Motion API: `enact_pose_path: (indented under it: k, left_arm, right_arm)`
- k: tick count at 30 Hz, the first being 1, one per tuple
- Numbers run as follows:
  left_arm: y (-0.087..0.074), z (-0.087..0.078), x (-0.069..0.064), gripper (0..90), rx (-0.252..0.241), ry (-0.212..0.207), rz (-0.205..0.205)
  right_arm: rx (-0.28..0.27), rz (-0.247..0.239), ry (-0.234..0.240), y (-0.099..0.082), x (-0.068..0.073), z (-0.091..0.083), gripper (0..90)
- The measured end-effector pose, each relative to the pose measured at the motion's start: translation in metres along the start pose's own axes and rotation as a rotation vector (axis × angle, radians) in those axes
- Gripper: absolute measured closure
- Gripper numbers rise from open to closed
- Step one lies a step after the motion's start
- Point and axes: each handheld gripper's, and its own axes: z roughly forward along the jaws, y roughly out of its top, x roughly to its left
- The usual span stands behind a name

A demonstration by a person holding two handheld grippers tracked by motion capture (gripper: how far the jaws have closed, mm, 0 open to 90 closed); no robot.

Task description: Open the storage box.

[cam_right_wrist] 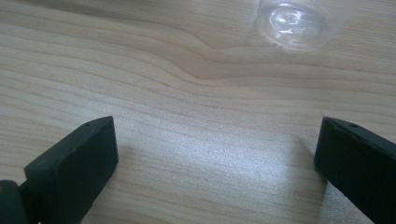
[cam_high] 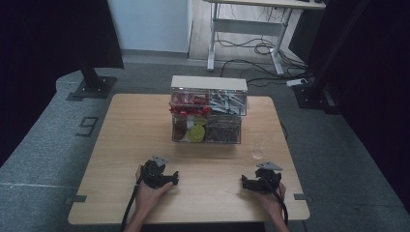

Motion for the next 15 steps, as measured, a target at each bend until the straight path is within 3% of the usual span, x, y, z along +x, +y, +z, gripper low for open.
enact_pose_path:
  k: [3,4,11,15]
  left_arm:
    - [-0.001,-0.002,0.000,7.8,-0.007,0.001,-0.008]
    - [-0.001,-0.005,0.001,14.2,-0.017,-0.002,-0.022]
    - [0.000,-0.011,0.002,16.0,-0.040,-0.019,-0.033]
    - [-0.002,-0.014,0.000,22.6,-0.040,-0.026,-0.034]
  right_arm:
    - [-0.001,-0.005,0.003,0.000,-0.001,0.000,0.1]
    - [-0.003,-0.004,0.002,-0.001,-0.001,-0.001,1.2]
    - [-0.013,0.001,-0.007,-0.006,0.002,-0.007,3.7]
    - [-0.013,-0.002,-0.005,-0.006,0.002,-0.007,4.0]
